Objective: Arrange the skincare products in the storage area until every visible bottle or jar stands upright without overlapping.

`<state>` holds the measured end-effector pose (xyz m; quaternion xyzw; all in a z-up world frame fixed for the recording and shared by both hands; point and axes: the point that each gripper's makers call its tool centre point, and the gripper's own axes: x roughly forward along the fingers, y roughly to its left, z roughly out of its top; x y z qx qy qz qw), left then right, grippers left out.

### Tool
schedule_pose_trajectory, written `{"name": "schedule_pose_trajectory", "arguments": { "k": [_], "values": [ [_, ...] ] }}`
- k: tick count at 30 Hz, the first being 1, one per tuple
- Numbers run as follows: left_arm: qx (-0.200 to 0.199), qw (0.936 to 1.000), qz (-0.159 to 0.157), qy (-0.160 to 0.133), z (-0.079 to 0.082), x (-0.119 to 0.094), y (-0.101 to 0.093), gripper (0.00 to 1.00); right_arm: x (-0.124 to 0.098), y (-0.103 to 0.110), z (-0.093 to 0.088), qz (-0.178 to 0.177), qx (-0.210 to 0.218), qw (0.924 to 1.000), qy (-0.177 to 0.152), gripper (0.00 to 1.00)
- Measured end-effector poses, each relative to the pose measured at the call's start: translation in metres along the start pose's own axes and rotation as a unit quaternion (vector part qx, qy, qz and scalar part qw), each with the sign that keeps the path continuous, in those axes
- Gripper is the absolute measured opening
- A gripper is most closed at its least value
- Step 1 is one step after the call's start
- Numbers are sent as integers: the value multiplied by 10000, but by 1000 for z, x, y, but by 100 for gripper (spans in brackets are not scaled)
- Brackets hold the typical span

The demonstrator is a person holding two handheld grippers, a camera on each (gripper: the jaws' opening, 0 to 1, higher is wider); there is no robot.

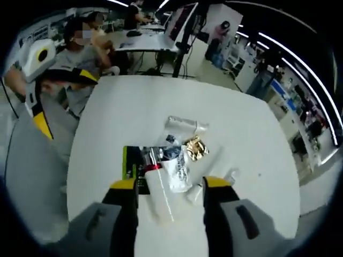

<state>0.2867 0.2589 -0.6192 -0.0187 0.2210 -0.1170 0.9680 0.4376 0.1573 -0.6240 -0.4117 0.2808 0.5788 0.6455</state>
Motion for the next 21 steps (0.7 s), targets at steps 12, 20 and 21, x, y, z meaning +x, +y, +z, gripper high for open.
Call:
{"name": "schedule_pose_trajectory", "arguments": {
  "k": [12, 20, 21],
  "values": [
    [-85, 10000, 12, 37, -1, 1, 3, 87, 55, 14, -31, 1107, -366, 9868, 1127, 43],
    [-108, 9999, 9, 79, -3, 2, 4, 87, 79, 29, -43, 1229, -174, 9845, 1239, 39],
    [-124, 9999, 9, 85, -3, 2, 4, 87, 80, 32, -44, 1250, -192, 9842, 1235, 39]
  ]
}}
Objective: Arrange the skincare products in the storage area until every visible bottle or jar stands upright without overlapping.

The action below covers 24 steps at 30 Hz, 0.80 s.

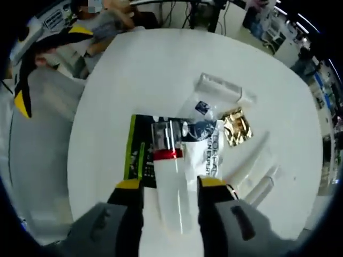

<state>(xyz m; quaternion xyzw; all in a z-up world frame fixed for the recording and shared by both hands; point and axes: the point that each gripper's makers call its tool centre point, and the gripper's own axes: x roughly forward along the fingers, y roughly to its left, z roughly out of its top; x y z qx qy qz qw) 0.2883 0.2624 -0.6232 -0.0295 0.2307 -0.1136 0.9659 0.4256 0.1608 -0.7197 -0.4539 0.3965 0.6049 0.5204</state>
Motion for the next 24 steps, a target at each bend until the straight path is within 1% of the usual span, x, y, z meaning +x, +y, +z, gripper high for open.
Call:
{"name": "schedule_pose_trajectory", "arguments": {
  "k": [1, 2, 3, 9, 14, 16, 18, 19, 22, 24],
  "values": [
    [-6, 10000, -5, 2, 0, 0, 0, 87, 3, 2, 0, 22, -48, 10000, -5, 37],
    [-10, 10000, -5, 9, 0, 0, 0, 87, 6, 2, 0, 32, -122, 9999, -48, 32],
    [-9, 10000, -4, 28, -1, 1, 0, 87, 7, 1, 1, -37, -207, 9997, -81, 31],
    [17, 9999, -21, 100, -3, 1, -1, 87, 17, 0, -2, 51, -109, 9999, 73, 32],
    [26, 9999, -8, 162, -6, 2, -1, 86, 27, 1, -1, 56, -236, 9996, 155, 34],
    [22, 9998, -4, 194, -7, 3, 0, 86, 31, 0, -1, 37, -265, 9995, 154, 32],
    [34, 9998, 17, 214, -7, 3, 0, 86, 36, -4, -2, -60, -361, 9992, 138, 30],
    [38, 9997, 24, 226, -8, 3, 0, 86, 38, -3, -2, -35, -404, 9991, 150, 30],
    [58, 9996, 54, 268, -9, 4, 1, 86, 36, -4, -1, -57, -431, 9988, 212, 29],
    [63, 9995, 63, 295, -10, 5, 2, 86, 35, -2, -1, -73, -590, 9980, 206, 29]
  ]
}}
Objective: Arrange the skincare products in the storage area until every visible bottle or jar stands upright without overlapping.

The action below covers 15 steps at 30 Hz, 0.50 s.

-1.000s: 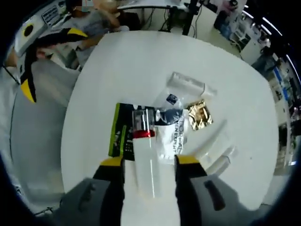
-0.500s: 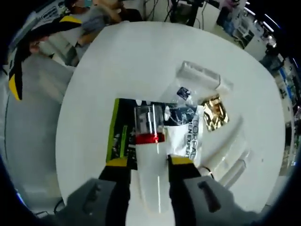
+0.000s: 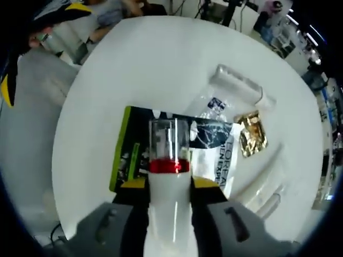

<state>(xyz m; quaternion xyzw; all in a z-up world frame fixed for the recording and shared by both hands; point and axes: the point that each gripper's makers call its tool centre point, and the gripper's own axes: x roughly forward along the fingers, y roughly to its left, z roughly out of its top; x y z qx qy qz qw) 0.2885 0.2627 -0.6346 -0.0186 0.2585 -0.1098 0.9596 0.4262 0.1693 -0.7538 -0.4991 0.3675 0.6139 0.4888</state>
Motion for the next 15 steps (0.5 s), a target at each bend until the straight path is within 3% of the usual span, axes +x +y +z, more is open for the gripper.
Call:
{"name": "schedule_pose_trajectory", "arguments": {
  "k": [9, 15],
  "values": [
    [-174, 9998, 94, 66, -3, 4, 7, 84, -2, -1, 1, -115, 20, 9990, -428, 29],
    [1, 9999, 115, 87, -2, 3, 3, 83, -2, -2, 3, -178, 71, 9985, -513, 29]
  ]
}}
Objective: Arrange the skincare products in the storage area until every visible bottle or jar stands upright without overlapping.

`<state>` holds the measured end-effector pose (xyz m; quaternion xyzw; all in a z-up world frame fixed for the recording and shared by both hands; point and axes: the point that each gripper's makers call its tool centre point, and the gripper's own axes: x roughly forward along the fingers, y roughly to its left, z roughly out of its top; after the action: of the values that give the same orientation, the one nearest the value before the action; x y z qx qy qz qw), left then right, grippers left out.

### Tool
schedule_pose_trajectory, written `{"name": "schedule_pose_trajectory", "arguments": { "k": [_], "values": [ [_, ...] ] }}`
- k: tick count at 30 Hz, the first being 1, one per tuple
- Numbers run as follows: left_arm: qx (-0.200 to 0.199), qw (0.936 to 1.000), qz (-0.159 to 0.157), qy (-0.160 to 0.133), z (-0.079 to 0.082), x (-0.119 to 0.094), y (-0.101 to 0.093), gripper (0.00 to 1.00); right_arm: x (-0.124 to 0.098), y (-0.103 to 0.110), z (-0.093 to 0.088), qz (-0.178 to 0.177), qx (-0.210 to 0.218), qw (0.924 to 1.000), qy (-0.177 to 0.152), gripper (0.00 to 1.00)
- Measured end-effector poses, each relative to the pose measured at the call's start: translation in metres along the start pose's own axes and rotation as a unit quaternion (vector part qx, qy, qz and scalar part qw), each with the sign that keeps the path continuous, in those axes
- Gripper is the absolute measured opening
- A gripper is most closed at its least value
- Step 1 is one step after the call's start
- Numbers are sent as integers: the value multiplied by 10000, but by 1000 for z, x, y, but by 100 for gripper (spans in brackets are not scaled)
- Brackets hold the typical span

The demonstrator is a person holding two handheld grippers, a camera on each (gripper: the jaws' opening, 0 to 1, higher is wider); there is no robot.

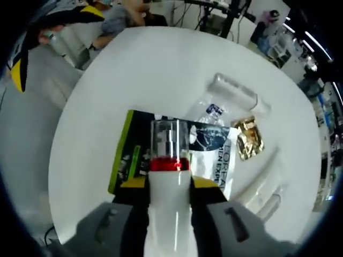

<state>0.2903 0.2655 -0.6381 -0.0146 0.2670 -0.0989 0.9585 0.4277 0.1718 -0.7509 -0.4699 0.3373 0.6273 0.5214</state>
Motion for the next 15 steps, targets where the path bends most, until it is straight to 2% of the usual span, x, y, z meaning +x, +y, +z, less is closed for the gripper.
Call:
{"name": "schedule_pose_trajectory", "arguments": {
  "k": [9, 15],
  "values": [
    [-32, 9999, 76, -74, 3, -2, 4, 84, -3, 2, -1, -69, 51, 10000, -28, 28],
    [74, 9999, 61, -43, 2, -2, 1, 84, -15, 2, 0, -143, 175, 9994, -258, 28]
  ]
}}
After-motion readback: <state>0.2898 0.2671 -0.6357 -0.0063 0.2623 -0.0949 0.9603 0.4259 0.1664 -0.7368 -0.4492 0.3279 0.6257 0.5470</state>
